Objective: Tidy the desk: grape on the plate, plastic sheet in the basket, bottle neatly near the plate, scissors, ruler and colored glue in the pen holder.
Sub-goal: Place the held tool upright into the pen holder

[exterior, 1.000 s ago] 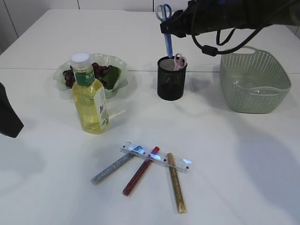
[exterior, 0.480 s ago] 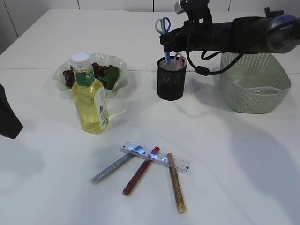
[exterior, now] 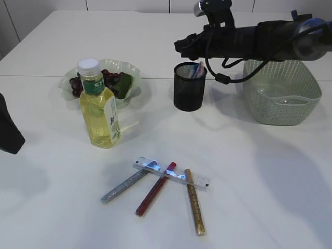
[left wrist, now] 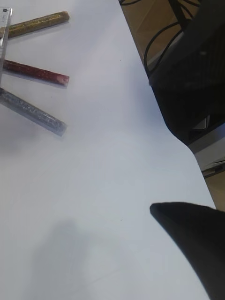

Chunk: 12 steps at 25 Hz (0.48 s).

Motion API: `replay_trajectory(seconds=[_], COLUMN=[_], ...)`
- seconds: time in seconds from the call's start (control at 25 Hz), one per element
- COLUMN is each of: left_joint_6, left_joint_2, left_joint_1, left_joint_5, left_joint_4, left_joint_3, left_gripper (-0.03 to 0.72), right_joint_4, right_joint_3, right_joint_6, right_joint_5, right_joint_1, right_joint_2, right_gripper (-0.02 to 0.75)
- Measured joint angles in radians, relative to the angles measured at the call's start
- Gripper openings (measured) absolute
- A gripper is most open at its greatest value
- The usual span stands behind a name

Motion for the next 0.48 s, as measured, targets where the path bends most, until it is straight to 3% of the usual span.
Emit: replay_trajectory(seconds=[0.12, 0.24, 0.48], left_joint_6=[0.000, 0.000, 0.000], left_joint_2=[0.000, 0.000, 0.000], left_joint_1=[0.000, 0.000, 0.000], left_joint_5=[0.000, 0.000, 0.000], left_joint_4=[0.000, 0.000, 0.000], left_joint_3=[0.000, 0.000, 0.000], left_gripper=[0.541, 0.541, 0.541], right_joint_4=[-0.051, -0.263, -0.976], right_joint_3=[0.000, 0.000, -0.002], right_joint_6=[0.123, 0.360, 1.133], right_joint_5=[-0.021, -0.027, 0.211], right_joint_1=[0.000, 0.000, 0.010], right_joint_2=[-0.023, -0.091, -0.282], right_gripper=[0.356, 0.356, 0.356])
